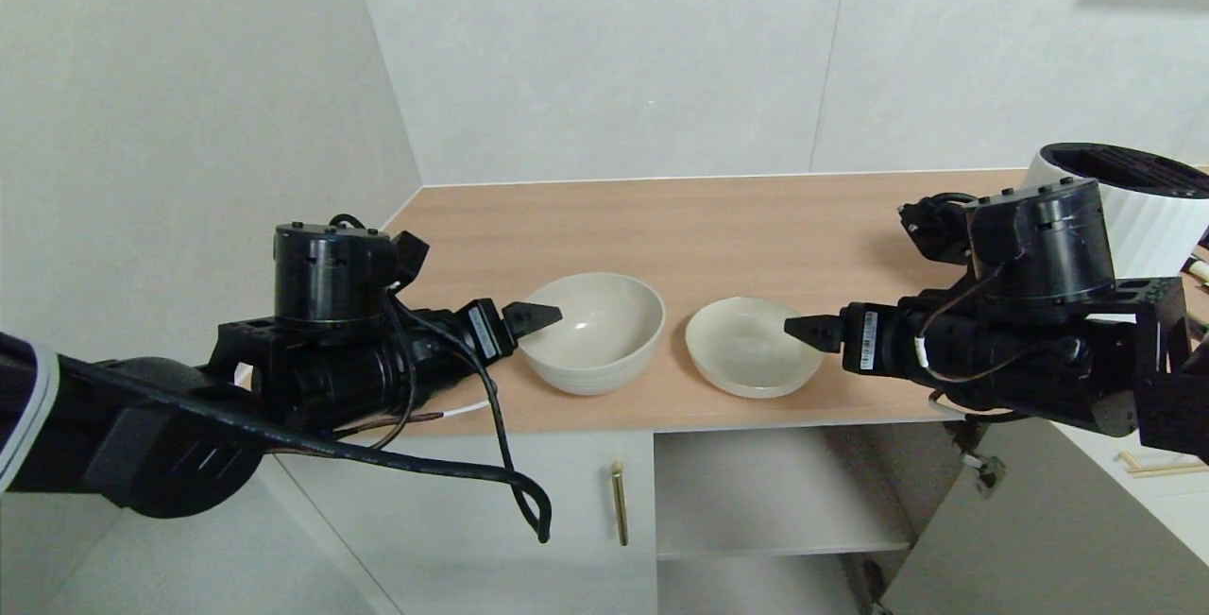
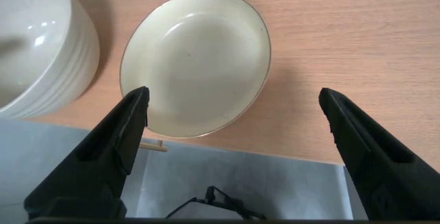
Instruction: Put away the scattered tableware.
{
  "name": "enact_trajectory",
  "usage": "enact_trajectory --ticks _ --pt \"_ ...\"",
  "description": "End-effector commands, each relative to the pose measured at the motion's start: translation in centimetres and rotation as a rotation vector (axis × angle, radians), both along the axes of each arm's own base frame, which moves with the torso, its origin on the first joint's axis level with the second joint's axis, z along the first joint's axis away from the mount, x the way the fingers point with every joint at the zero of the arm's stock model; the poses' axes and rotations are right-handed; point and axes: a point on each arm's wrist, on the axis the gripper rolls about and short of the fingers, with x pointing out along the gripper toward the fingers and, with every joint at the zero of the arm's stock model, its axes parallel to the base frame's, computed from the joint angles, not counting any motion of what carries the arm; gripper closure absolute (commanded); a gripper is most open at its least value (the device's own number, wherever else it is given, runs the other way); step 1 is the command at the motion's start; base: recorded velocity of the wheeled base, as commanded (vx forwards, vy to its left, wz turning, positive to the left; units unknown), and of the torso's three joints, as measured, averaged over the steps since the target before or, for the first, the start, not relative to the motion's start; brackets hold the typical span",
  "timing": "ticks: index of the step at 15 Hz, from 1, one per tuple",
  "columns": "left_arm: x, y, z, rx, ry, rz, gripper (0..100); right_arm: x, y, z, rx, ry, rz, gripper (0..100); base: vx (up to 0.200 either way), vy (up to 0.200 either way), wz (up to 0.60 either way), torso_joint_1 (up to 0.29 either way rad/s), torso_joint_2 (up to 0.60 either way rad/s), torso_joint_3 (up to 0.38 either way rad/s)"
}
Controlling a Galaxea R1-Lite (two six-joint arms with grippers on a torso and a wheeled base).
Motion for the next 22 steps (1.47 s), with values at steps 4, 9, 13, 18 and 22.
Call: enact_trajectory --ticks 4,9,13,18,22 --pt "0.2 -0.1 -0.5 0.004 0.011 -0.002 0 0.0 0.1 -0.1 -0.001 0.004 0.003 0 0.0 0.0 0.0 0.0 0.0 0.0" --pt "0.2 -0.2 -0.3 0.0 0.007 -0.004 100 0.0 0.0 -0.1 -0.003 0.006 0.002 0 0.0 0.0 0.0 0.0 0.0 0.0" --pt "0.1 -0.2 -0.2 -0.001 0.004 -0.003 100 0.7 0.3 -0.9 -0.031 0.02 -0.028 0 0.0 0.0 0.0 0.0 0.0 0.0" --pt "0.0 -0.1 0.1 -0.002 -0.005 -0.002 100 3.0 1.4 -3.1 -0.133 0.026 -0.175 0 0.0 0.0 0.0 0.0 0.0 0.0" --pt "-0.1 -0.1 0.2 -0.004 -0.009 -0.002 100 3.6 1.7 -3.5 -0.137 0.032 -0.187 0 0.0 0.0 0.0 0.0 0.0 0.0"
